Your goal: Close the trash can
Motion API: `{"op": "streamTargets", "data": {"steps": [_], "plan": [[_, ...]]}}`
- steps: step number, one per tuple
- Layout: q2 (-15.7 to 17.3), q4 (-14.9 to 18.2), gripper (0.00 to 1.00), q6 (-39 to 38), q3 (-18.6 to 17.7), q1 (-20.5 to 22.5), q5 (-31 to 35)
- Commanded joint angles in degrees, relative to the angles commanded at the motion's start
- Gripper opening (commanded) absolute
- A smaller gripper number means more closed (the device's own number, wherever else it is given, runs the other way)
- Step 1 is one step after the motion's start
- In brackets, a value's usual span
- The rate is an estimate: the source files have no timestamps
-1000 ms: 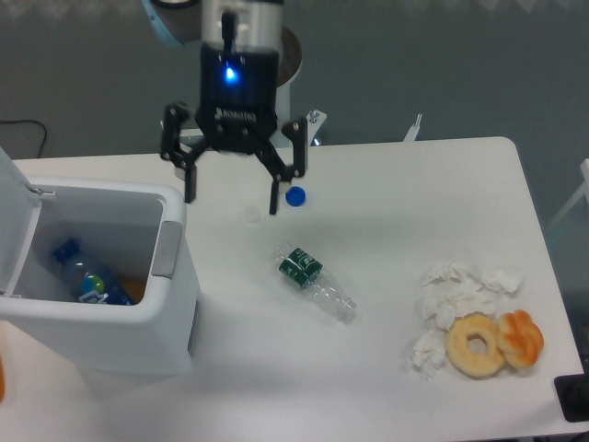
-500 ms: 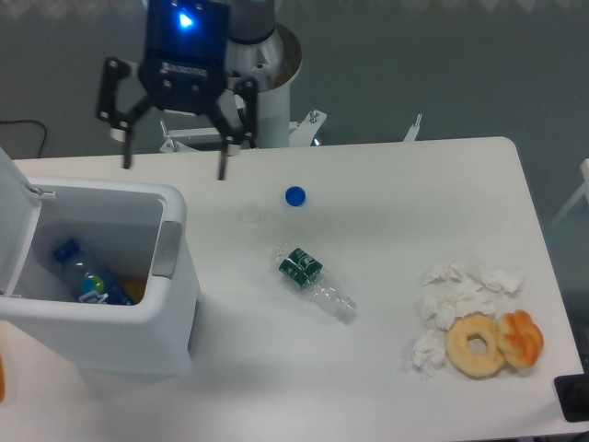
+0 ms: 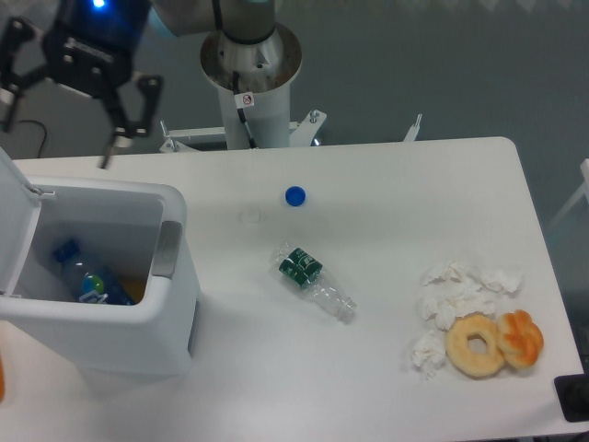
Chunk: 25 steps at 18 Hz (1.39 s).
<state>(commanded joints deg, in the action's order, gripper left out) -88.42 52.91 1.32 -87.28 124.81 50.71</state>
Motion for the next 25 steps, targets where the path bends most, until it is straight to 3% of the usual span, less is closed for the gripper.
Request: {"op": "streamTargets", "data": {"steps": [9, 25], "plan": [[3.51, -0.09, 1.0, -3.43, 0.35, -2.73, -3.86], [0.97, -0.26, 1.0, -3.34, 0.88, -11.79, -9.84]]}}
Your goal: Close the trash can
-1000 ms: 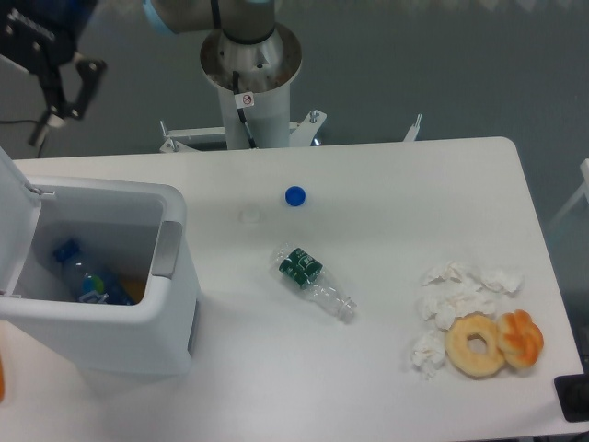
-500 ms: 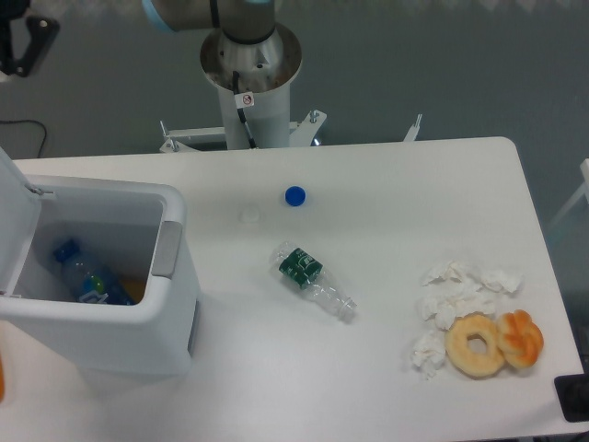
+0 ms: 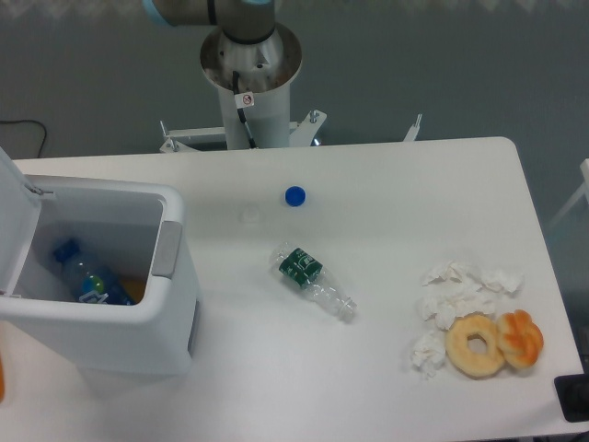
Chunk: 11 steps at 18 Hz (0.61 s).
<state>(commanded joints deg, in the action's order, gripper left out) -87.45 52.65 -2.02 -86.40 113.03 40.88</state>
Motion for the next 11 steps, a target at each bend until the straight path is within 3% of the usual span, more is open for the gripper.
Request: {"op": "streamTargets", "data": {"steps": [5, 11], "plan": [[-5.27, 0.0, 1.0, 0.09, 1.84, -2.54, -2.64], [-8.35, -0.44, 1.0, 0.44, 3.96, -3.69, -2.64]]}}
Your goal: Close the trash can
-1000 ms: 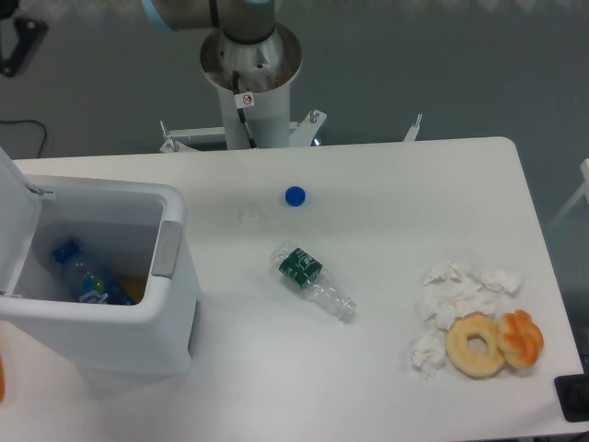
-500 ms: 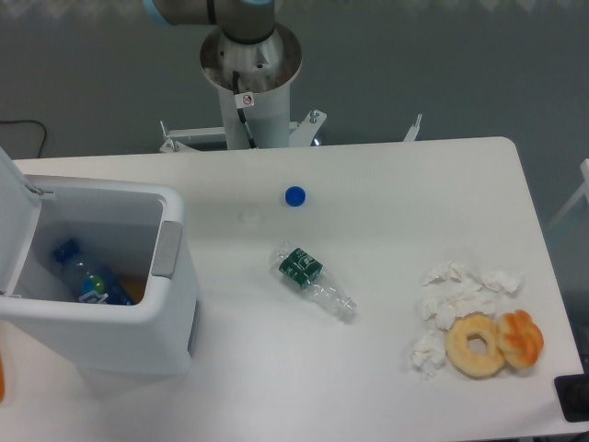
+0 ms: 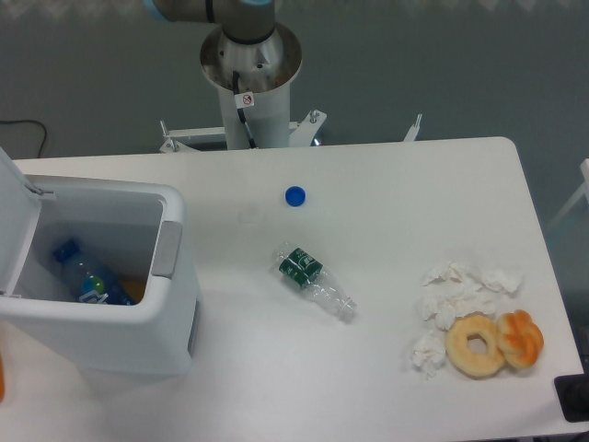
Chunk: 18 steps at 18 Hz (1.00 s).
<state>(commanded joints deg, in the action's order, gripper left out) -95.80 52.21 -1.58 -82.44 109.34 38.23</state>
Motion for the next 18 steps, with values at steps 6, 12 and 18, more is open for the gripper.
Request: {"op": "streamTargets", "data": {"steps": [6, 12, 18], "plan": [[-2.64, -1.67, 1.0, 0.53, 1.05, 0.09, 0.26], [-2.55, -1.67, 1.0, 2.63, 0.97, 0.87, 1.23], [-1.94, -1.58, 1.0, 2.73, 0.35, 5.18, 1.32]]}}
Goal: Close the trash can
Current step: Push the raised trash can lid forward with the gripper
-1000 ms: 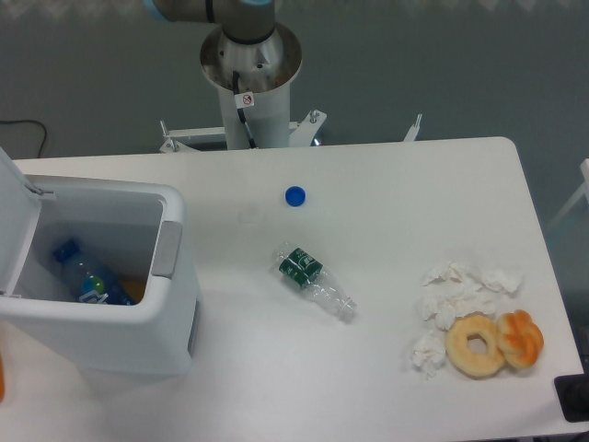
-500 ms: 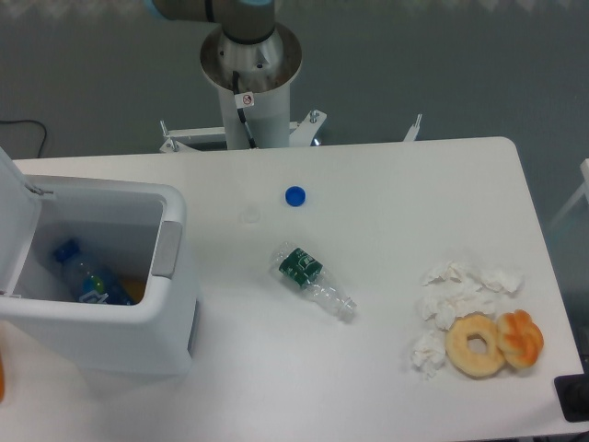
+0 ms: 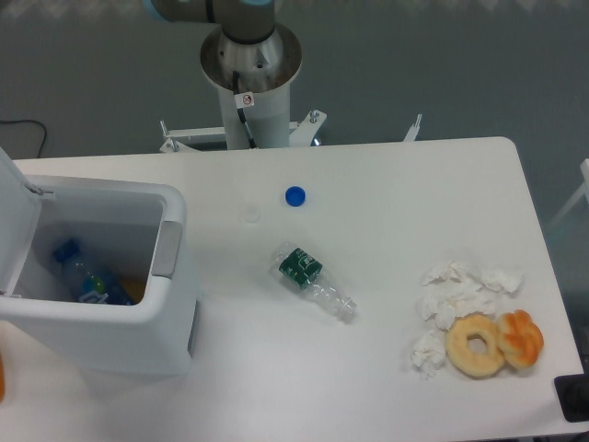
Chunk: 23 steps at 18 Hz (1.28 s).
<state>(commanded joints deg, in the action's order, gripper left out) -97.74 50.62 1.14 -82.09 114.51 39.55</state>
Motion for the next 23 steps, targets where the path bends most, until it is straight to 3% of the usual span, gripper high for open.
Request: {"op": "streamTargets", "data": {"steps": [7, 13, 20, 23], "plan": [[0.26, 0.18, 1.0, 1.75, -0.61, 3.52, 0.17], [2.9, 0.09, 1.0, 6.59, -5.79, 6.42, 6.94], [3.17, 0.18, 1.0, 7.12, -5.98, 9.85, 7.99], [3.08, 0.26, 1.0, 11.33, -6.15, 9.85, 11.5]]}}
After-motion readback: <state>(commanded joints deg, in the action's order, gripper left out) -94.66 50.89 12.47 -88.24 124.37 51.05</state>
